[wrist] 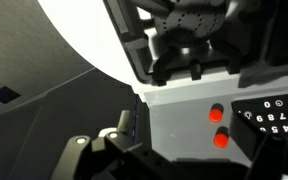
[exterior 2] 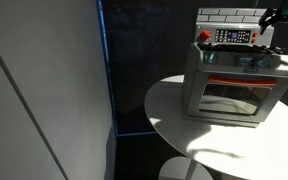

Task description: Push the top right orange button on the cooker

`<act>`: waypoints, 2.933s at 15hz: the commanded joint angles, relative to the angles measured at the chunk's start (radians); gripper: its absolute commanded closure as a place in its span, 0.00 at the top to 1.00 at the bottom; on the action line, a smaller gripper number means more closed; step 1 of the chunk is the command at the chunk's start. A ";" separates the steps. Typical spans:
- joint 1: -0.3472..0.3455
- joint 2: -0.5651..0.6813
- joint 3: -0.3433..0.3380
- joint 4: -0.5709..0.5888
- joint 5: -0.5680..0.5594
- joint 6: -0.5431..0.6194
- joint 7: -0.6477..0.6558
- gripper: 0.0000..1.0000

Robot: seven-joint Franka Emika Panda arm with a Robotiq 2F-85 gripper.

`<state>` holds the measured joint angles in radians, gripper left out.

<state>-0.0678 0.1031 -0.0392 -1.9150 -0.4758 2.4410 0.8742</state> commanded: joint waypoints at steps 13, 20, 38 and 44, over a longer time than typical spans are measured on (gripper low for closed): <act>0.057 0.113 -0.074 0.135 0.006 0.002 0.026 1.00; 0.066 0.129 -0.085 0.151 0.008 0.003 0.025 1.00; 0.072 0.151 -0.102 0.180 0.004 -0.001 0.029 1.00; 0.071 0.083 -0.081 0.129 0.059 -0.035 -0.025 1.00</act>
<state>-0.0077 0.2264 -0.1180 -1.7714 -0.4610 2.4401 0.8828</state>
